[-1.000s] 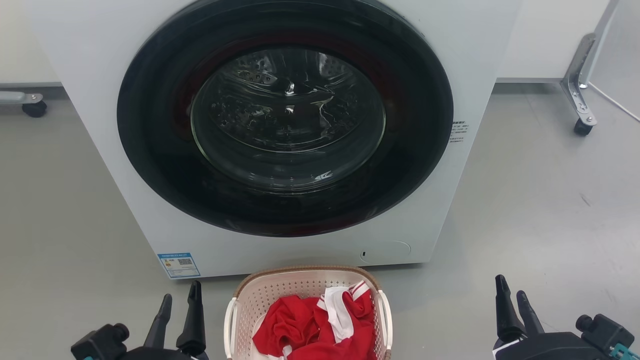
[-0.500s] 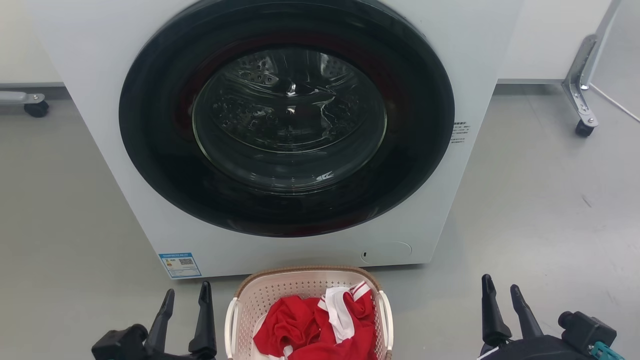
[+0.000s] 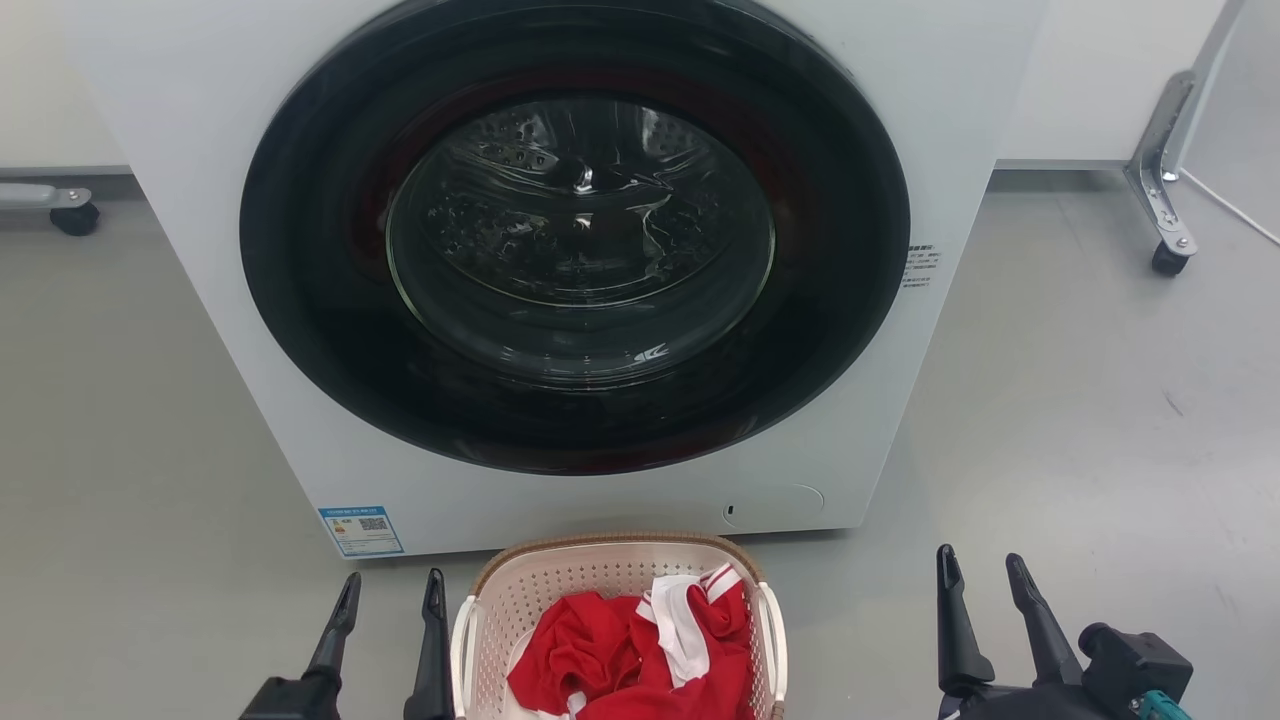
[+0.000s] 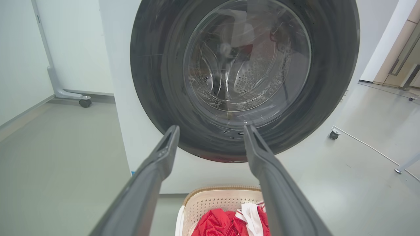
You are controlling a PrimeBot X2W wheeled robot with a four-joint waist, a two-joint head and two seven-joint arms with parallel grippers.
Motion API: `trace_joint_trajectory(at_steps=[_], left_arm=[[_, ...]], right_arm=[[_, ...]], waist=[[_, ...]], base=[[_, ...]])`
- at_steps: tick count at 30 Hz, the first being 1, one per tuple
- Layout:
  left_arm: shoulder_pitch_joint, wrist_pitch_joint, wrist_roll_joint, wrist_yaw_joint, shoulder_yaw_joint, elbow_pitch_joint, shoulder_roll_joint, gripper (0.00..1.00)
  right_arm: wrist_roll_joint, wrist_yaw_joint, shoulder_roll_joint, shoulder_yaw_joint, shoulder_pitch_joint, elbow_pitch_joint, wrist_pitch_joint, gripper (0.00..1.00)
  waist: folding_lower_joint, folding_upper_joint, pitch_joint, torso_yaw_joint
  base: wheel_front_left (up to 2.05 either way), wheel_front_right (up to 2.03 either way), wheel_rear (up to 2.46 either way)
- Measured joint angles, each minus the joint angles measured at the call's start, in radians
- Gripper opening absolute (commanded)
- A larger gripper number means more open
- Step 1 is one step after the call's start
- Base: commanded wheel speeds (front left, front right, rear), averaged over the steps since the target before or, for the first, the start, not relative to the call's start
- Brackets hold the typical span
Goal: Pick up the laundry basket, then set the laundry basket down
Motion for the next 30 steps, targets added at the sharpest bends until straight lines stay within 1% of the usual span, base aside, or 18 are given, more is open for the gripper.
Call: trace_joint_trajectory(at_steps=[13, 30], left_arm=[[0.021, -0.045, 0.18, 0.03, -0.029, -0.021, 0.002, 1.0], [0.034, -0.045, 0.176, 0.034, -0.014, -0.017, -0.001, 1.0]], right_arm=[[-0.168, -0.023, 0.0, 0.034, 0.014, -0.02, -0.044, 1.0], [-0.173, -0.024, 0.001, 0.026, 0.02, -0.018, -0.044, 1.0]], waist=[[0.0, 0.0, -0.001, 0.0], [0.0, 0.0, -0.006, 0.002]], base=[[0.0, 0.0, 0.0], [0.0, 0.0, 0.0]])
